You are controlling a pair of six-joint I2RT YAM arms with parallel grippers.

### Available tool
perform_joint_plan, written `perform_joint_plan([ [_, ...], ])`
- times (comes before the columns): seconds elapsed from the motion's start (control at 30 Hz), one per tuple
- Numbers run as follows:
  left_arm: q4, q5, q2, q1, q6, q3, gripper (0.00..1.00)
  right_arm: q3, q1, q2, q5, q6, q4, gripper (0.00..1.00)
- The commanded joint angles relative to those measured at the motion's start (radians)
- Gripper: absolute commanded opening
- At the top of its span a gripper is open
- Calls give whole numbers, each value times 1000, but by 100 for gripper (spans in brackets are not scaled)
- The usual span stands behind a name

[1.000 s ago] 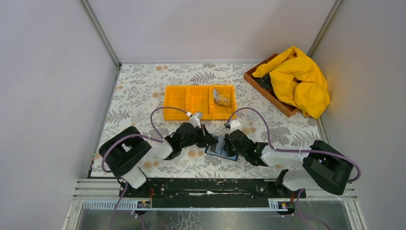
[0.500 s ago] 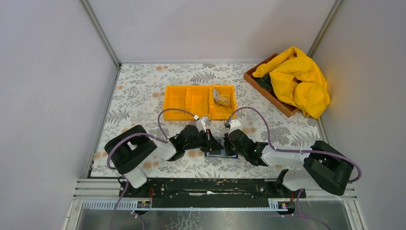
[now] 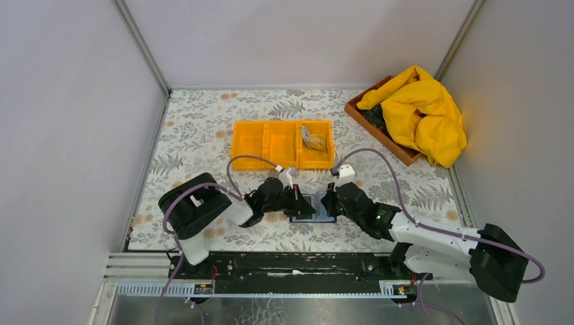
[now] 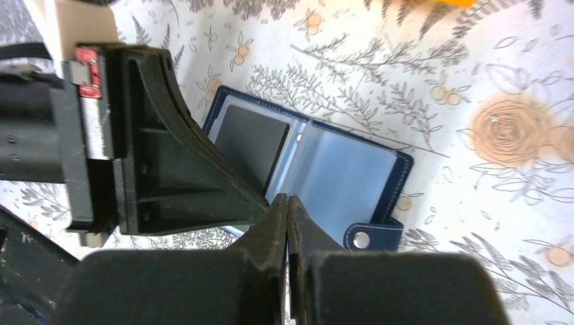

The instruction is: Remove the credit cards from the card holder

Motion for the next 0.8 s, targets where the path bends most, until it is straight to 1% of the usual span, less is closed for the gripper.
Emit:
perform_joint_plan([
  [0.0,65,15,23,-5,6,33,0,0,3,-121,118,19,-89,0],
  [0.13,62,17,25,-6,11,40,0,-3,3,-168,130,-7,-92,6],
  [0.17,63,16,26,-6,11,40,0,0,2,-158,129,-13,-92,8],
  [0.27,67,10,9,-6,12,37,0,14,4,-94,123,-13,-95,21],
  [0.3,63,4,2,-6,13,31,4,12,3,-73,119,-4,-86,24],
  [0.4,31,-40,-27,-6,25,20,28,-12,4,-40,107,9,-27,27],
  [0.43,14,-58,-37,-6,36,19,37,-18,2,-34,107,10,-13,25],
  [0.47,1,-65,-43,-6,44,20,43,-21,-2,-27,107,9,-9,19],
  [0.53,-12,-77,-48,-6,51,17,53,-20,-15,-14,103,9,-9,10],
  [0.6,-13,-81,-42,-7,56,18,56,-21,-40,2,76,10,-5,6],
  [0.67,-13,-83,-32,-6,59,20,56,-28,-71,22,35,22,6,1],
  [0.77,-3,-87,-23,-6,59,16,56,-38,-105,59,-23,34,20,0],
])
